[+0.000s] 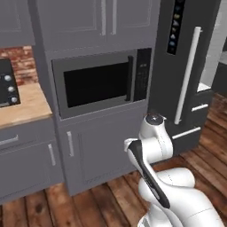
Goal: Place the mango in the correct fridge rack based on whether it is a fruit or vegetable. Finally, close the fridge door.
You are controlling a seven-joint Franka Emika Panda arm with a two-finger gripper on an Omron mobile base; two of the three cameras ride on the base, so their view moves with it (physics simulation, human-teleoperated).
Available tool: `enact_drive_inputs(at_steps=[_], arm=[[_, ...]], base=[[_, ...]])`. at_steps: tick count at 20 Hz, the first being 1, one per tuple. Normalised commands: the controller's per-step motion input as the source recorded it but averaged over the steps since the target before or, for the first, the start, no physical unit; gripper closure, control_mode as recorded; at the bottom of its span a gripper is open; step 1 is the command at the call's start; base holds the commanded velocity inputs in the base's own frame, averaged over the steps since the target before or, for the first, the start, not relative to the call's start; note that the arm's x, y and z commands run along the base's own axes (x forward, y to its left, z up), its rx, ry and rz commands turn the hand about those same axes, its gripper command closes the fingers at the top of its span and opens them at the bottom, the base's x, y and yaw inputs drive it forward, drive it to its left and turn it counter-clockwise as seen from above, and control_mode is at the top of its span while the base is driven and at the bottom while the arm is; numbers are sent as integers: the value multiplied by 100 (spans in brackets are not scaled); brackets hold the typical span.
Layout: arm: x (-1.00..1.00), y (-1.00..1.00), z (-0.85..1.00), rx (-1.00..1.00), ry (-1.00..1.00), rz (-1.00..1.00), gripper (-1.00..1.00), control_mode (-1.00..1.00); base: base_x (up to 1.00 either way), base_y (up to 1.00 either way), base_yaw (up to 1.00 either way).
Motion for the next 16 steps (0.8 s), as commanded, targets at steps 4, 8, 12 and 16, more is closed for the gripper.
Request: enact_drive_inputs(at_steps=[4, 8, 12, 16], arm=[[0, 0, 0, 0, 0, 0, 100, 100], [0, 0, 0, 0, 0, 0, 100, 100], [0, 0, 0, 0, 0, 0, 100, 100], [0, 0, 0, 0, 0, 0, 100, 100]], base=[[0, -100, -16], [0, -100, -16], [0, -100, -15], [0, -100, -13]])
